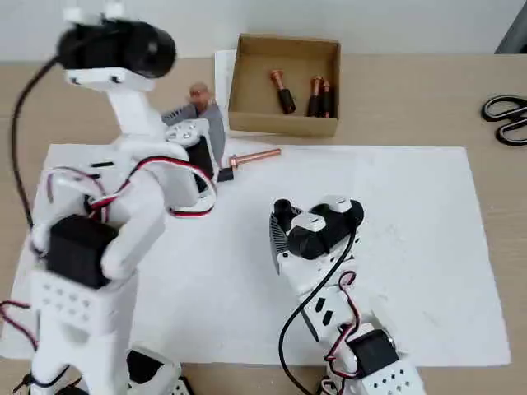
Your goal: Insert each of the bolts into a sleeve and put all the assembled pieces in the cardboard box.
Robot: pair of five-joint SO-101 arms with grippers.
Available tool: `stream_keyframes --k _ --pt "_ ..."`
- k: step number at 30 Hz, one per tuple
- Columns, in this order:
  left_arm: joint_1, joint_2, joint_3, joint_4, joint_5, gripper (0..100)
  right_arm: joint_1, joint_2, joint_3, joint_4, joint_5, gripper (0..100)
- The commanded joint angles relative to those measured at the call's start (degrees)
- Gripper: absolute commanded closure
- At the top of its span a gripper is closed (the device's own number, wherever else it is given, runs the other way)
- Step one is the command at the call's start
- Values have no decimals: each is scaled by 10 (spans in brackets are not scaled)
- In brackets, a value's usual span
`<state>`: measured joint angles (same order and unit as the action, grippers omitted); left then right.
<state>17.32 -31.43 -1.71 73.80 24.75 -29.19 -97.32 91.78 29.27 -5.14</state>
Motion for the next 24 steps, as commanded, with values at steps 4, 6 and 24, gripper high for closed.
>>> stream_keyframes --k 4,6,24 --pt "19 -14 211 -230 16 994 -2 -11 -3 -16 -6 995" --pt "32 -14 244 -269 16 994 -2 -11 -3 -10 -7 995" --pt "120 -14 262 -251 16 994 -2 -11 -3 -4 -41 995"
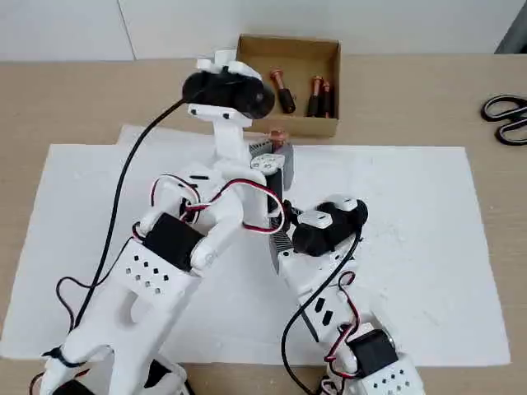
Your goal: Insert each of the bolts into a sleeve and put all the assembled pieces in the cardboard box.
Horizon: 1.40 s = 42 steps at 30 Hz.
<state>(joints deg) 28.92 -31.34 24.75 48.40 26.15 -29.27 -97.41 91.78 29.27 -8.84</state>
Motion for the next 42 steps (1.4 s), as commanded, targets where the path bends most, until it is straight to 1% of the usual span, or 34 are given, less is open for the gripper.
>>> stream_keyframes --k 1,8,16,23,30,34,37,42 --pt "4 -15 -1 4 2 994 -1 -10 -3 -4 -4 995" --pt "22 -15 27 0 -10 994 -1 -10 -3 -4 -5 995" --pt "24 -15 32 -1 -10 994 -1 -10 -3 -4 -5 995" --pt "22 -16 81 -67 -11 994 -1 -10 -3 -4 -5 995" --pt "22 -16 84 -69 -11 994 -1 -10 -3 -4 -5 995" --pt "22 -17 86 -66 -25 994 0 -10 -3 -4 -5 995" --pt "24 -44 95 -65 -40 994 0 -10 -3 -4 -5 995" --pt "24 -100 149 -67 -59 994 0 -10 -3 -4 -5 995"
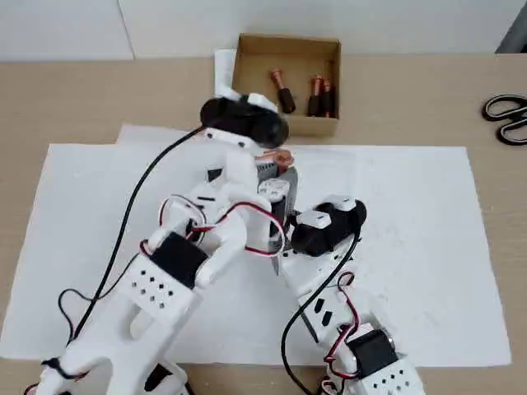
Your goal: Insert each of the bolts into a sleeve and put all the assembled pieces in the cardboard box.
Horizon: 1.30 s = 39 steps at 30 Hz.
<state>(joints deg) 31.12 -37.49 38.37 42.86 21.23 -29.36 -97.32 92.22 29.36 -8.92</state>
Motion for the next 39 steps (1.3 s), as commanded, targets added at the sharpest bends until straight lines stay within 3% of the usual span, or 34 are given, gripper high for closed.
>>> stream_keyframes --k 1,39 --pt "2 -44 22 -12 -10 994 1 -11 -7 -5 -4 995" --pt "2 16 39 -10 -7 984 0 -15 -8 -5 -4 995"
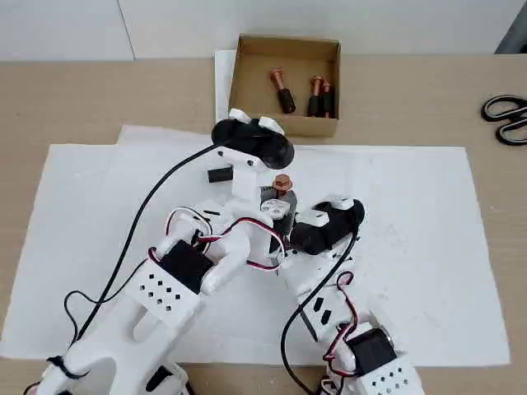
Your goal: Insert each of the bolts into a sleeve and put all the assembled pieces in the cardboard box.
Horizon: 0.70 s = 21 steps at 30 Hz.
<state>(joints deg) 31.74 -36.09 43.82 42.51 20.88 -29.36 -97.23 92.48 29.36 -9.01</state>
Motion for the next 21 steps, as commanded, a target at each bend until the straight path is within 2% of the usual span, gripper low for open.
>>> stream_keyframes --k 1,5,16,21 --pt "-4 2 -13 -6 -4 961 0 -15 -11 -5 -4 995" --pt "-4 -2 7 -5 19 840 0 -15 -11 -5 -4 995" --pt "-7 -18 -10 5 24 830 0 -15 -11 -5 -4 995" --pt "-52 -48 -23 33 24 829 0 -15 -11 -5 -4 995"
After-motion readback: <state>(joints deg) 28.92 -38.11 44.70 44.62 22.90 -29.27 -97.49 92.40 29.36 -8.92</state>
